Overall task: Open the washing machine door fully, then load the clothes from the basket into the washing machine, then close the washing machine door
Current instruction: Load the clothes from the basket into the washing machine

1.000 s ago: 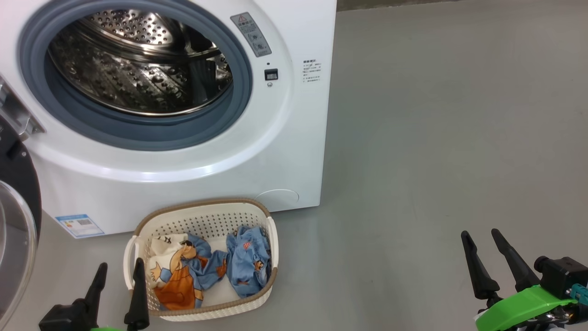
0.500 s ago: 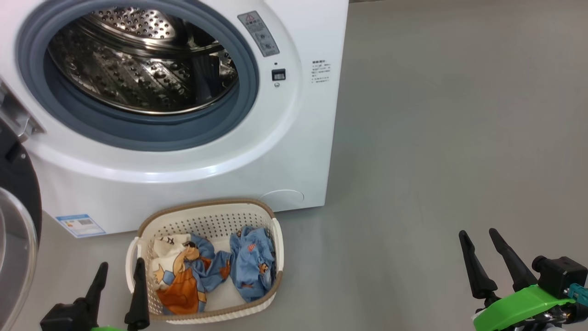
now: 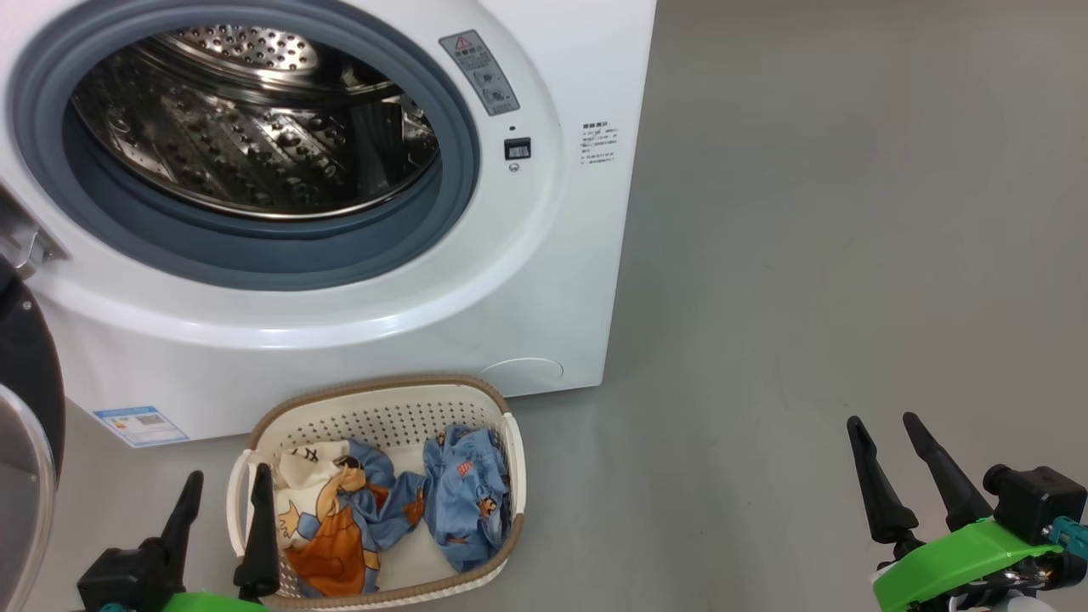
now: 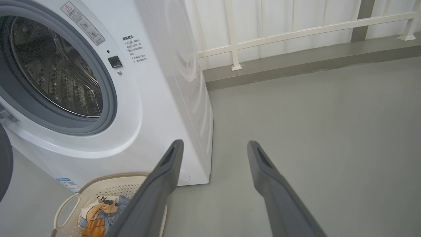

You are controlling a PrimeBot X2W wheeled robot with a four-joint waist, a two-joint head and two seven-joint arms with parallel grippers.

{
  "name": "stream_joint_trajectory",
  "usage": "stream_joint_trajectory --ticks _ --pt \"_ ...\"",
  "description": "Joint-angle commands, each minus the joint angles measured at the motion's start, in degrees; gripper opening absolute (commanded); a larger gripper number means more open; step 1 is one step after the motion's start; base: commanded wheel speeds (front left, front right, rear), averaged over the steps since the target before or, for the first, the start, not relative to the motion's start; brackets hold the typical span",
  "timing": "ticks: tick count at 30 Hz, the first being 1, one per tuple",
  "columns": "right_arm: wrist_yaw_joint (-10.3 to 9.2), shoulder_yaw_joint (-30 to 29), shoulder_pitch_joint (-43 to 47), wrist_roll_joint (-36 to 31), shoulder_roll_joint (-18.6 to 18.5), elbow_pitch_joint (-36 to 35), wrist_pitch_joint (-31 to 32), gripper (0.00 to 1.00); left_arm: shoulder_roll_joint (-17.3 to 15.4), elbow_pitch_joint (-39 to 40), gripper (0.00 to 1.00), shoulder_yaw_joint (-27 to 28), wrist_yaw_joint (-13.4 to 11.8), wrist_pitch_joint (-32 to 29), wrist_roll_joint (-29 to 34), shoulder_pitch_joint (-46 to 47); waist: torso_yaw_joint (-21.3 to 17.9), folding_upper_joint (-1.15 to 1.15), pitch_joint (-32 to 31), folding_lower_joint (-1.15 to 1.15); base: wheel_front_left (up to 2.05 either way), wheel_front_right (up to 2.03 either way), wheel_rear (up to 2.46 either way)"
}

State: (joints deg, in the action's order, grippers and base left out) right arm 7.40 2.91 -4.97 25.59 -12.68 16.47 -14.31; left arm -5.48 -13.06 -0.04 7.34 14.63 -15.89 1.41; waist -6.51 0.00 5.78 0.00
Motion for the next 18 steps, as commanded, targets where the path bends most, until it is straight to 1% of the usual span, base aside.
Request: stream_joint_trajectory --ticks 1,11,14,18 --pt "0.09 0.9 -1.6 0.2 -0.5 -1.5 -0.7 1.0 -0.9 1.1 1.0 1.6 0.1 0.4 0.4 2.0 0.0 0.0 0.1 0.0 0.0 0.0 0.0" --pt "0.09 0.8 -2.5 0.1 0.1 -2.1 -0.7 1.0 -0.8 -1.6 1.0 -0.6 0.1 0.4 -0.2 3.2 -0.1 0.0 2.6 0.0 0.0 0.0 0.0" --pt "0.09 0.7 -3.0 0.1 0.4 -2.3 -0.7 1.0 -0.8 -3.5 1.0 -1.7 0.1 0.4 -0.5 4.0 -0.2 0.0 4.0 0.0 0.0 0.0 0.0" --pt "0.09 0.6 -4.2 0.2 1.0 -2.6 -0.7 1.0 -0.9 -8.1 1.0 -2.9 0.1 0.4 -0.1 6.5 -0.4 0.0 7.3 0.0 0.0 0.0 0.0"
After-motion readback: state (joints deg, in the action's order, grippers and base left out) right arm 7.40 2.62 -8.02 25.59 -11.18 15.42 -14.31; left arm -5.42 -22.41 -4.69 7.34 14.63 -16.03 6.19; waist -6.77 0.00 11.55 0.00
